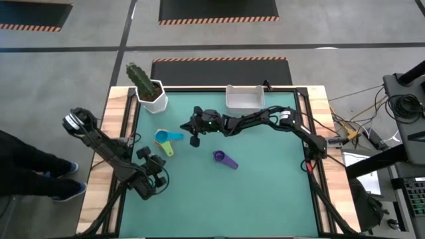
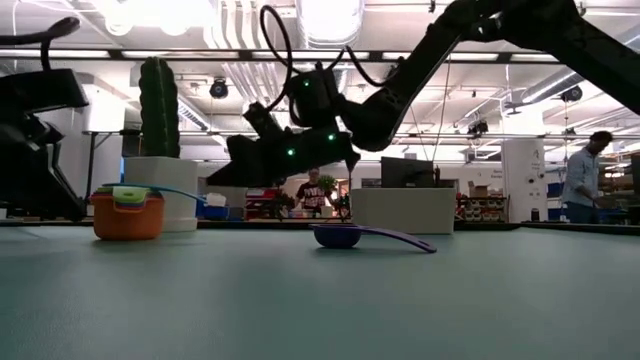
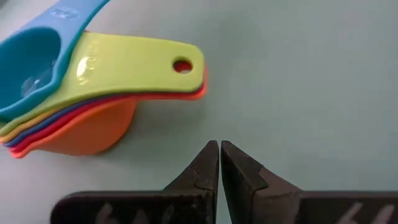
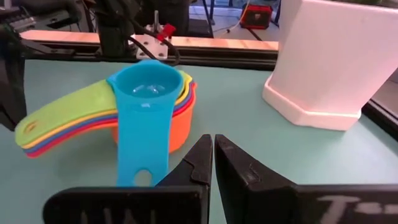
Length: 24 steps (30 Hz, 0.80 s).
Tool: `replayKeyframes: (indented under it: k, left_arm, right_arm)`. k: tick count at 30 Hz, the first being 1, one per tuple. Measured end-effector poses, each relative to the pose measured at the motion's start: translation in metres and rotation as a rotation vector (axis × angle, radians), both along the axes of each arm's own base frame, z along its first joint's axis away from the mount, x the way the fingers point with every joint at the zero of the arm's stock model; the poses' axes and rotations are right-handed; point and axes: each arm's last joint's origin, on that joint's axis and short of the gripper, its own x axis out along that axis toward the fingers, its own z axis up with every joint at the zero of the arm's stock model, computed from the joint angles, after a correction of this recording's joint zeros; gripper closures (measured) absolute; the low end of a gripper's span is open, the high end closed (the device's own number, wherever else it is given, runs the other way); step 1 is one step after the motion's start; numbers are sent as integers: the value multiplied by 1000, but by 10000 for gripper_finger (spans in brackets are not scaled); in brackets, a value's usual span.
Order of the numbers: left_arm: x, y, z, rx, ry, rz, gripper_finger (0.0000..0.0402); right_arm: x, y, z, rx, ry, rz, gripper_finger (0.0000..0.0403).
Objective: Nest measuring cups in basket
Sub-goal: Stack the light blue measuring cup on top of the green measuring cup
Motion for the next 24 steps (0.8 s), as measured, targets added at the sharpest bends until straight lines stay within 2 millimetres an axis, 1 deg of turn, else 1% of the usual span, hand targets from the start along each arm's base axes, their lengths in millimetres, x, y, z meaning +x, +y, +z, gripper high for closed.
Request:
replayKeyframes:
  k: [6, 10, 13, 19, 24]
  left_arm:
    - [3, 2, -3, 53, -34, 26, 402]
    - [4, 3, -4, 52, -37, 39, 402]
    - [4, 4, -4, 50, -39, 44, 402]
    - [4, 4, -4, 50, -39, 49, 402]
    - [4, 4, -3, 51, -50, 54, 402]
  right_arm:
    - [8, 0, -14, 13, 12, 4, 394]
    - [11, 3, -24, 26, 32, 15, 394]
    - [13, 7, -25, 31, 31, 46, 394]
    - [15, 22, -24, 31, 32, 79, 394]
    - [18, 40, -25, 31, 40, 113, 394]
